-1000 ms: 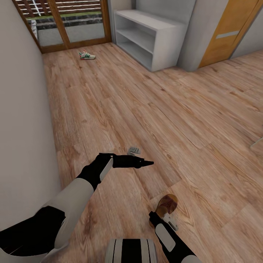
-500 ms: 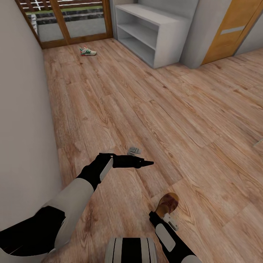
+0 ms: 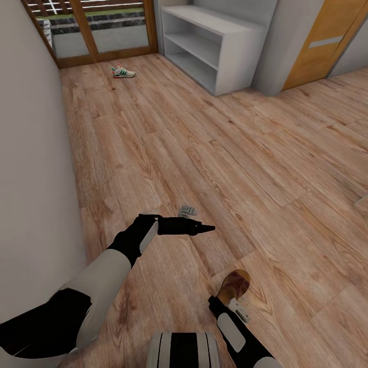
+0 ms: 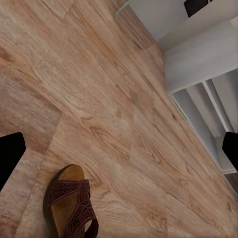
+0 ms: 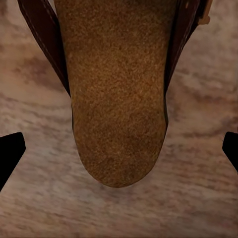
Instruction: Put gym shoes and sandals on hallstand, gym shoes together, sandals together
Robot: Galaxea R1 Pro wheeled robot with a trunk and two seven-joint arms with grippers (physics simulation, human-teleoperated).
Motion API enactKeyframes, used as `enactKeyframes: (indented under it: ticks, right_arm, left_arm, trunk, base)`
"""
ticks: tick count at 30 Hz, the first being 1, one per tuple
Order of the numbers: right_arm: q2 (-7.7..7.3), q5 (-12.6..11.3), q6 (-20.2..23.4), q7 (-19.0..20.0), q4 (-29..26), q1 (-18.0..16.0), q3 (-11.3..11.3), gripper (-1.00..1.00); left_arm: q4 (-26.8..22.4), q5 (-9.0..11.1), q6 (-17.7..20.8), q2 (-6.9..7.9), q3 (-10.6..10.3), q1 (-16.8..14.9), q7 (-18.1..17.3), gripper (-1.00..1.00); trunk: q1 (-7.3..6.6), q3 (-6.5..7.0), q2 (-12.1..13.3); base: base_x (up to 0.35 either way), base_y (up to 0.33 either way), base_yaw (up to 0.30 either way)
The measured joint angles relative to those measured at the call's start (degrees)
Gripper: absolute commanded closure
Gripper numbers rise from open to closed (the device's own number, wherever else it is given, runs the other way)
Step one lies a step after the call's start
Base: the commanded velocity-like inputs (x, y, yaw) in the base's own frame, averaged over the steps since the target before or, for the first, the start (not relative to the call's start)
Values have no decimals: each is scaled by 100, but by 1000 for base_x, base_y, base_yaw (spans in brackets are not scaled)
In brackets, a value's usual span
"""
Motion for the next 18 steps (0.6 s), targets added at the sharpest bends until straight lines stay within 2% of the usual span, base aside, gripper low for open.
enactKeyframes:
  ticks: [9, 18]
  right_arm:
    - [0, -6, 2, 2, 0, 0, 0, -100]
    - [0, -7, 6, 2, 2, 0, 0, -100]
  left_arm:
    - [0, -3, -1, 0, 0, 0, -1, -100]
    - [1, 0, 0, 0, 7, 0, 0, -100]
  trunk:
    - [24, -199, -12]
    - [23, -199, -12]
  base:
    - [0, 0, 0]
    - [0, 0, 0]
